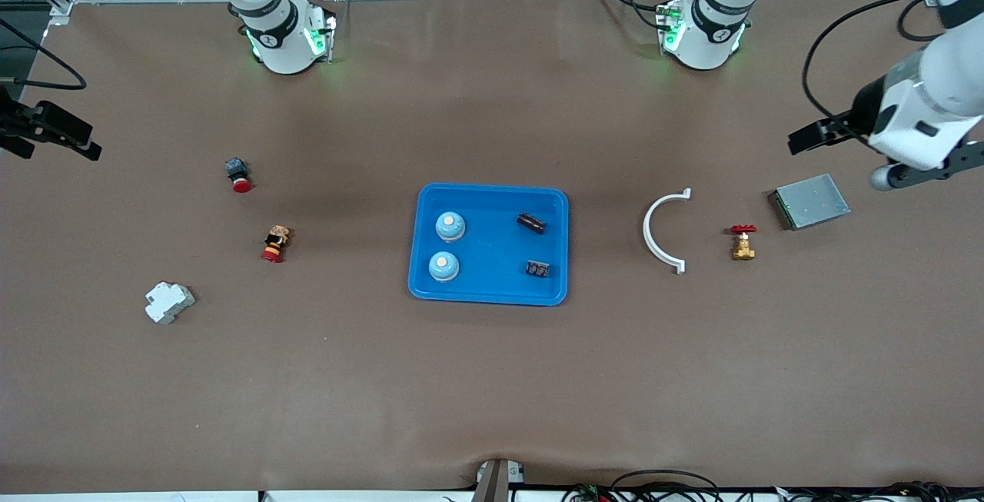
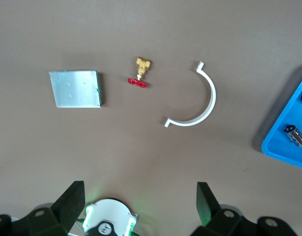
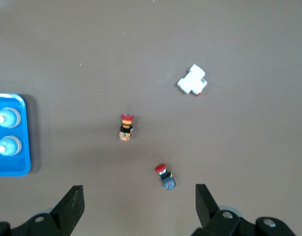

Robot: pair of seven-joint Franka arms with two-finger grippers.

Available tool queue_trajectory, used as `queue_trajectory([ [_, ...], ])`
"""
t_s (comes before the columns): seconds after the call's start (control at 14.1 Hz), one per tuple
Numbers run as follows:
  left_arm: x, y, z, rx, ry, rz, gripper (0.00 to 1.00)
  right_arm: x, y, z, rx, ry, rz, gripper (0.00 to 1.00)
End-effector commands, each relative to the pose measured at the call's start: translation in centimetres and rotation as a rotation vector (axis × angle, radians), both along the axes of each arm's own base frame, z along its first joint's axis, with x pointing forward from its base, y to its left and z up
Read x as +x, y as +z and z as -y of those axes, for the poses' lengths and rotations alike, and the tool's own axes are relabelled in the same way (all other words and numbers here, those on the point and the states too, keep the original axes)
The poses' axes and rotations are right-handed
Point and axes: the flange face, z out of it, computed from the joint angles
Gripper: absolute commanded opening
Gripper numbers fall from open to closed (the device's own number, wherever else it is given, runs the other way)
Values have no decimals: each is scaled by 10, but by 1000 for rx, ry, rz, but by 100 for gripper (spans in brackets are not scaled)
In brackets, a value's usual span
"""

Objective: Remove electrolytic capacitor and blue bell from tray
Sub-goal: 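Reach the left gripper toward the brown capacitors in the blue tray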

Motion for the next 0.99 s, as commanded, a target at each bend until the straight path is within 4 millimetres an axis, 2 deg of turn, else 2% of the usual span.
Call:
queue_trajectory([
  [0.0,-7,-24,31,-12,43,2,100,-7,4,-8,5,9,-32,100],
  [0.14,-5,-45,52,-22,145,46,100,-9,0,-8,7,10,-60,100],
  [0.42,-6,-93,121,-28,235,102,100,-11,-3,-8,-7,15,-78,100],
  [0.57,-4,-115,148,-33,310,94,100,-11,-5,-7,-23,16,-80,100],
  [0.71,-6,-133,181,-36,353,102,100,-11,-5,-14,-30,31,-85,100],
  [0.92,-7,-161,217,-50,440,100,100,-13,-8,-22,-31,43,-110,100],
])
